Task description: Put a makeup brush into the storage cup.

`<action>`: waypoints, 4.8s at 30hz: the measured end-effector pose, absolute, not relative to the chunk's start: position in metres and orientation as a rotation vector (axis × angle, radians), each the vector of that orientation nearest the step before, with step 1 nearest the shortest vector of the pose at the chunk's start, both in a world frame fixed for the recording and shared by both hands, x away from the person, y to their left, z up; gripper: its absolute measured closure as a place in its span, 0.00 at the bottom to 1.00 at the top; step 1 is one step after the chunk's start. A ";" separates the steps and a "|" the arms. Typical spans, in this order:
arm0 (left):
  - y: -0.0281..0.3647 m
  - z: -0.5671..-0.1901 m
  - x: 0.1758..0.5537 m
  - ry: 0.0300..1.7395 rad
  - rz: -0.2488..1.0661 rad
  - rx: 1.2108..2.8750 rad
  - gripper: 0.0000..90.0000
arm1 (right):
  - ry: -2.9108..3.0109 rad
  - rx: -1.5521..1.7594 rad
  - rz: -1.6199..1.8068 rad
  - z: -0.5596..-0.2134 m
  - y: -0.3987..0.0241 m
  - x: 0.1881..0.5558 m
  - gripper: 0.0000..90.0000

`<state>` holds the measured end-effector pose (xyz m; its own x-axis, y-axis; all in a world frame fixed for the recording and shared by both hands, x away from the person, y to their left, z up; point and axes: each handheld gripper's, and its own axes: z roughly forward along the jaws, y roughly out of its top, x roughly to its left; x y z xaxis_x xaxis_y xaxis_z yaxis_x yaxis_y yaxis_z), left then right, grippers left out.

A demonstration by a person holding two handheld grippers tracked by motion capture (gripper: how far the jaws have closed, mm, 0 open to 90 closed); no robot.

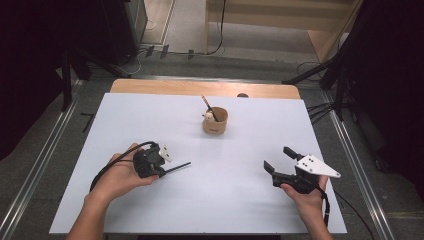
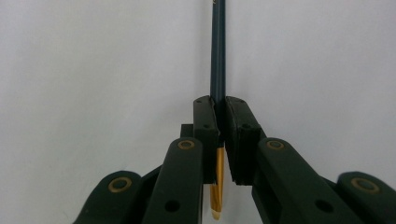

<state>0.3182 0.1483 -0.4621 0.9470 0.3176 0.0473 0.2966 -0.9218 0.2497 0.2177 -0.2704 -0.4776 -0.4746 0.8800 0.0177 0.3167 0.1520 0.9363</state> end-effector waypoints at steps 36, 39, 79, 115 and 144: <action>0.104 -0.425 0.328 0.314 -0.007 2.785 0.94 | 2.168 0.700 1.196 -0.471 -0.144 0.245 0.39; 0.100 -0.422 0.328 0.304 -0.014 2.786 0.94 | 2.178 0.646 1.162 -0.473 -0.138 0.246 0.41; 0.081 -0.419 0.332 0.268 -0.031 2.825 0.94 | 2.138 0.084 0.578 -0.494 -0.083 0.243 0.74; 0.093 -0.412 0.333 0.257 0.103 2.631 0.52 | 2.130 -0.069 0.384 -0.499 -0.074 0.244 0.95; 0.123 -0.417 0.329 0.399 0.175 2.187 0.44 | 2.117 0.710 0.909 -0.480 -0.136 0.264 0.95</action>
<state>0.3294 0.1232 -0.4165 0.9386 0.3446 -0.0173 0.2207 -0.5608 0.7980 0.2645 -0.1355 -0.4803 -0.5935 0.7027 -0.3924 0.1996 0.6008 0.7741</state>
